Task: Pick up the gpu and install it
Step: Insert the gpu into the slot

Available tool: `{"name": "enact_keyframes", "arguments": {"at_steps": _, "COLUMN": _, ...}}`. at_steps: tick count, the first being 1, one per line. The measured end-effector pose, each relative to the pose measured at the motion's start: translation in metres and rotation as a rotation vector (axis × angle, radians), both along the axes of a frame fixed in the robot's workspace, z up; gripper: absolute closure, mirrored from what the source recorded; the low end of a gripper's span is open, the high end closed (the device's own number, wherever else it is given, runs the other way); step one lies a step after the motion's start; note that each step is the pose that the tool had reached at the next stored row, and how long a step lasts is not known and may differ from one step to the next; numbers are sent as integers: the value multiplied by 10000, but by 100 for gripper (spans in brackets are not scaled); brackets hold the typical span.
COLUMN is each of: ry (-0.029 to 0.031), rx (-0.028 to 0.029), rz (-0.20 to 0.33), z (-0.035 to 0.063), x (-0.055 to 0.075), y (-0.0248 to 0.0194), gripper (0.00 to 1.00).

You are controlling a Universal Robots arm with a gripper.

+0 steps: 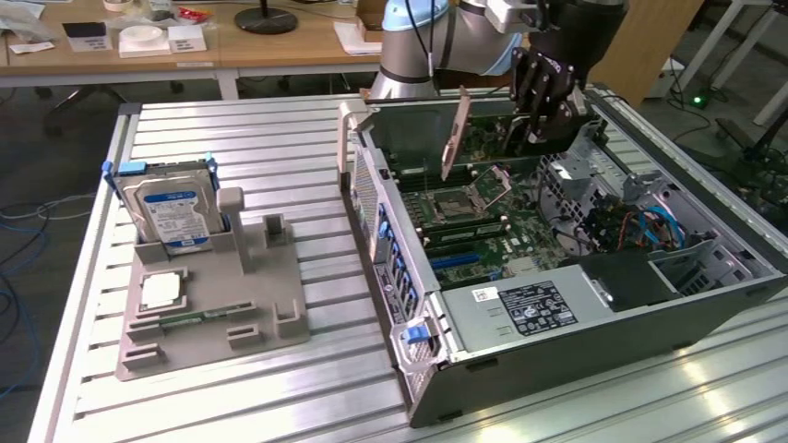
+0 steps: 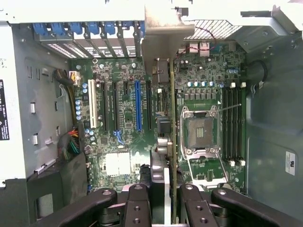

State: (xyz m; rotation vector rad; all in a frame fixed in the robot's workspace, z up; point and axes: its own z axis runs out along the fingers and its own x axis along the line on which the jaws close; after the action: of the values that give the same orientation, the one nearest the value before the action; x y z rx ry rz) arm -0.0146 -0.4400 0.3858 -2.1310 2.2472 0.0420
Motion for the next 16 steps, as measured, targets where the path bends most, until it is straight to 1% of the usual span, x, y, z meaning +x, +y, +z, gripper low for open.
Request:
{"name": "enact_keyframes", "arguments": {"at_steps": 3, "ry": -1, "rx": 2, "rz": 0, "z": -17, "x": -37, "y": 0, "gripper": 72}}
{"name": "enact_keyframes", "arguments": {"at_steps": 6, "ry": 0, "rx": -15, "rz": -1, "z": -68, "x": -78, "y": 4, "gripper": 72}}
{"name": "enact_keyframes", "arguments": {"at_steps": 11, "ry": -1, "rx": -22, "rz": 0, "z": -157, "x": -80, "y": 6, "gripper": 72}}
{"name": "enact_keyframes", "arguments": {"at_steps": 16, "ry": -1, "rx": -24, "rz": -2, "z": -162, "x": -83, "y": 6, "gripper": 72}}
